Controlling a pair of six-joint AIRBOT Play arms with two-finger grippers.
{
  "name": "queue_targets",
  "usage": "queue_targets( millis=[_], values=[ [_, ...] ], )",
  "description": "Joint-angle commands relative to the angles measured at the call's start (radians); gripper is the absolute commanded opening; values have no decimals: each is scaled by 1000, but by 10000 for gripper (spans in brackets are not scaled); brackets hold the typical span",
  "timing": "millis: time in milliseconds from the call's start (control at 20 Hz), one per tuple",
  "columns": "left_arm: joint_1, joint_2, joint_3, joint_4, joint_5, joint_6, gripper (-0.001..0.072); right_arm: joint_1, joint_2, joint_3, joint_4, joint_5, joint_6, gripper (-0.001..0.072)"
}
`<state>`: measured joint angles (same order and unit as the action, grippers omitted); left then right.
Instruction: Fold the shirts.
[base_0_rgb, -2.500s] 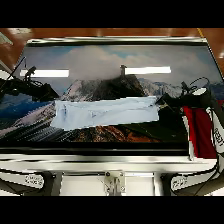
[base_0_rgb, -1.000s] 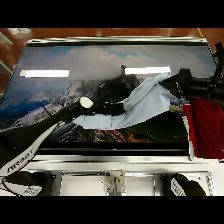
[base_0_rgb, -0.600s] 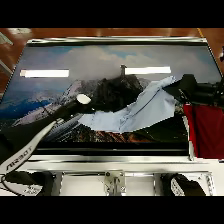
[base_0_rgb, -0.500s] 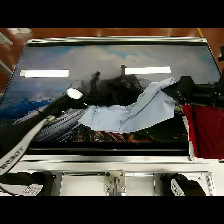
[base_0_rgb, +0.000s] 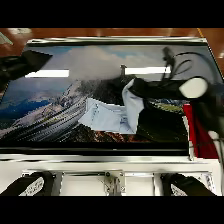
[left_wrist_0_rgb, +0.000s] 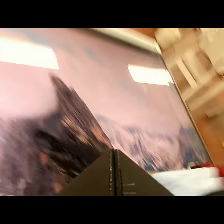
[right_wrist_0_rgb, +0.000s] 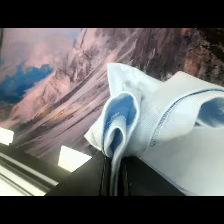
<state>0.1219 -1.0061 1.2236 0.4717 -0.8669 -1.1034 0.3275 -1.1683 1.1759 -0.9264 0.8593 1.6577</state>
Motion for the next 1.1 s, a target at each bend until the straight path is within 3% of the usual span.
queue_targets(
  millis=[0, 200, 600, 650, 700, 750, 900, 1050],
  values=[
    [136, 127, 0, 9, -151, -16, 38, 161, -209, 1, 80, -328, 6, 67],
    [153, 148, -1, 12, -269, -16, 39, 280, -394, 1, 341, -575, 5, 67],
    [152, 140, -106, 11, -267, -16, 39, 392, -468, 5, 446, -615, 5, 85],
    [151, 140, -122, 11, -268, -16, 39, 392, -468, 5, 467, -623, 5, 152],
    [150, 140, -136, 11, -268, -16, 39, 392, -467, 5, 481, -627, 5, 427],
    [150, 140, -146, 11, -267, -16, 39, 390, -464, 7, 481, -612, 3, 634],
    [150, 140, -158, 12, -250, -15, 39, 320, -409, 7, 421, -419, -116, 638],
    [150, 140, -158, 12, -220, -15, 39, 148, -314, 7, 176, -64, -151, 637]
  ],
)
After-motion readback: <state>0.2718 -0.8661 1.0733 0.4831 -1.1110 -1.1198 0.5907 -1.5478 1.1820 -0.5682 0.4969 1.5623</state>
